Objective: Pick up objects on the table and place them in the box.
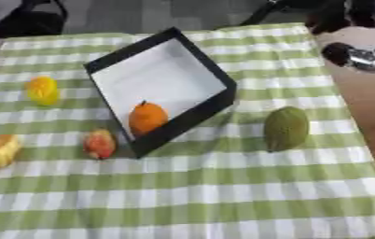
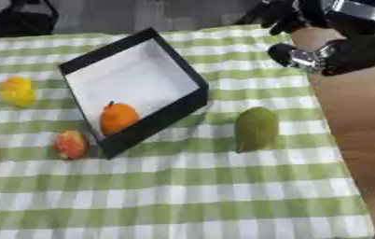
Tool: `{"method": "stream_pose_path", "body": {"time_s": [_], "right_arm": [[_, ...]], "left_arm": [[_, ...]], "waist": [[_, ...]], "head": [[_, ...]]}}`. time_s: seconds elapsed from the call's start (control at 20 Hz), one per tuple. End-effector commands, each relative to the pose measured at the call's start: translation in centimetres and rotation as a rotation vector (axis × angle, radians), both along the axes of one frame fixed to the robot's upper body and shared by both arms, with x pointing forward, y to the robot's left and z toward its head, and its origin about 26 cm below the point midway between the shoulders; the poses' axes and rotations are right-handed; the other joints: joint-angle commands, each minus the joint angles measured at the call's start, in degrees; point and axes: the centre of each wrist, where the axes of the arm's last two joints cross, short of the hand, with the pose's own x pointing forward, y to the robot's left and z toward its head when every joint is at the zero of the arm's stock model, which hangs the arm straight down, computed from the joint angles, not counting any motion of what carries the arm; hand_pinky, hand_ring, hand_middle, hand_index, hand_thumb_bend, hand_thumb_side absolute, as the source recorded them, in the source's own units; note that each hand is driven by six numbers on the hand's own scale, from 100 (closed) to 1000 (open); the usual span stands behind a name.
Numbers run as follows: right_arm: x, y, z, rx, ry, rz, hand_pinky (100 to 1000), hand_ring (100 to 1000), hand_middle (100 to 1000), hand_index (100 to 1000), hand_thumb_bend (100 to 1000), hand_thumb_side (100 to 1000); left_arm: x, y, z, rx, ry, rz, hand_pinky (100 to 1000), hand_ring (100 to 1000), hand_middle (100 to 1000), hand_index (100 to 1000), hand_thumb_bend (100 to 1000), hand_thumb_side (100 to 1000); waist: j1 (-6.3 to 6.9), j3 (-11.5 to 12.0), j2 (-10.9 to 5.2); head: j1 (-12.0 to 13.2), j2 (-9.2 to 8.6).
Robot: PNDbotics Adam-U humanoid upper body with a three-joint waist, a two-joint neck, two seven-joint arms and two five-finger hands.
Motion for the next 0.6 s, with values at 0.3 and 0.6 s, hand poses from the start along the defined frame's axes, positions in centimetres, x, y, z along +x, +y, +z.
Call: {"method": "stream_pose_path", "body": {"time_s": [0.3, 0.6], "right_arm": [[-1.4, -0.7, 2.2, -0.286, -0.059, 0.098, 890, 838, 818, 885, 508, 345], [-1.2, -0.2, 0.9, -0.348, -0.05, 0.052, 884, 838, 825, 887, 553, 304]], "left_arm": [[-1.0, 1.1, 2.3, 0.065, -0.04, 0.03, 798, 841, 827, 920, 276, 792], [-1.0, 0.6, 2.3, 0.062, -0.038, 0.015, 797, 840, 826, 918, 275, 803]], "waist": [[-1.11, -0.2, -0.2], [-1.24, 0.2, 0.08]], "head": [[-0.1, 0.04], [-1.4, 0.04]]}}
